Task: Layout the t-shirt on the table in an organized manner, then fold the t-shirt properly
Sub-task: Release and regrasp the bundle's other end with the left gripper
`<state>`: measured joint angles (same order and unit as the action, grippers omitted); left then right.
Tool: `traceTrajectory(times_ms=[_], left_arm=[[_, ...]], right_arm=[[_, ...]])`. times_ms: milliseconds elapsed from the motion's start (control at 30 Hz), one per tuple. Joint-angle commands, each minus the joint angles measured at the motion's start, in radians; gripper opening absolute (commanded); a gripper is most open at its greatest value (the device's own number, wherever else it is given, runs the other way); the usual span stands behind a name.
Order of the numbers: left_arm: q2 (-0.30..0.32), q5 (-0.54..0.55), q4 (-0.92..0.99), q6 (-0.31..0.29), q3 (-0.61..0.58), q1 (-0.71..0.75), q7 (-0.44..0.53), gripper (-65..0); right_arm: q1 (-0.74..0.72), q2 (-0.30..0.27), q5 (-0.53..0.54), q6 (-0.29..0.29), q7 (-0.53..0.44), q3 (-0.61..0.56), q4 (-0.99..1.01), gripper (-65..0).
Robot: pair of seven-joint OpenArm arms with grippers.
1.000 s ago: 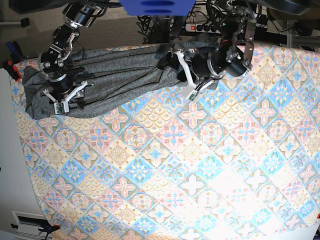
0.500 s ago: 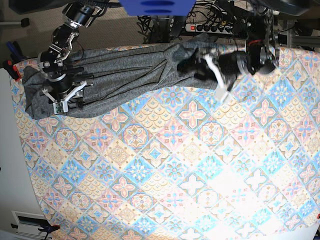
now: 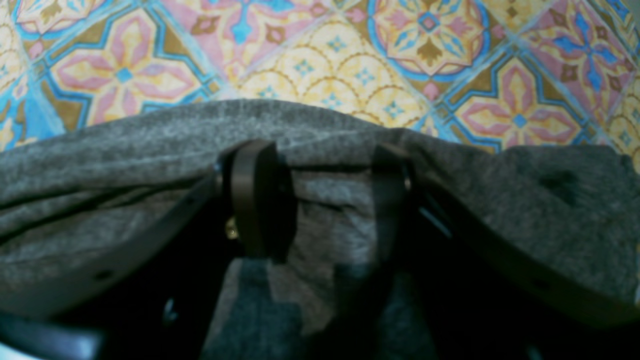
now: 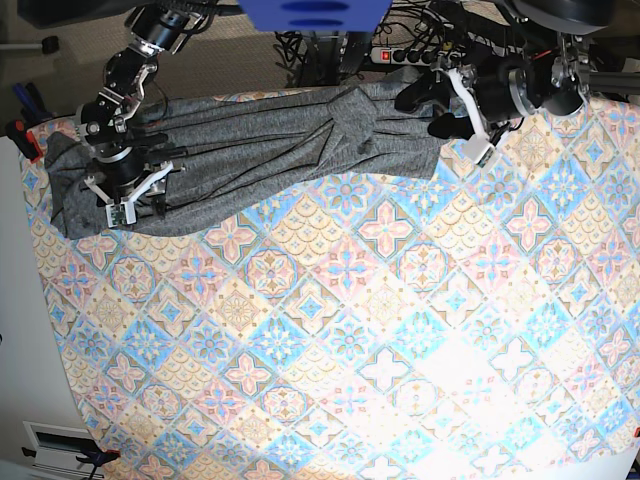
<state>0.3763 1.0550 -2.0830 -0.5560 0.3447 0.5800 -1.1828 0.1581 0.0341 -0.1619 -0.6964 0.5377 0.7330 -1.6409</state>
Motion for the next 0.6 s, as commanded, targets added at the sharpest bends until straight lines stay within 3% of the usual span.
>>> traceTrajectory(times_ms=[0, 100, 200, 333, 567], left_arm=[[-0.013, 0.003, -0.008, -0.031, 0.026, 0.018, 0.011, -18.9], [-0.107, -0.078, 0.025, -0.142, 0.067, 0.025, 0.034, -18.9], [-0.196, -0.120, 0.083, -0.142, 0.101, 0.025, 0.039, -18.9], [-0.277, -0.086, 0.224, -0.142, 0.169, 0.016, 0.044, -18.9], [-0.270, -0.071, 0.318, -0.142, 0.196, 0.002, 0.045, -18.9]], right_arm=[[-0.010, -0.009, 0.018, -0.002, -0.021, 0.003, -0.017, -36.0], [-0.010, -0.009, 0.018, -0.002, -0.021, 0.003, -0.017, -36.0], [-0.009, -0.009, 0.018, -0.002, -0.021, 0.003, -0.017, -36.0], [0.014, -0.009, 0.018, -0.002, -0.021, 0.001, -0.022, -36.0], [0.016, -0.009, 0.018, -0.002, -0.021, 0.001, -0.022, -36.0]])
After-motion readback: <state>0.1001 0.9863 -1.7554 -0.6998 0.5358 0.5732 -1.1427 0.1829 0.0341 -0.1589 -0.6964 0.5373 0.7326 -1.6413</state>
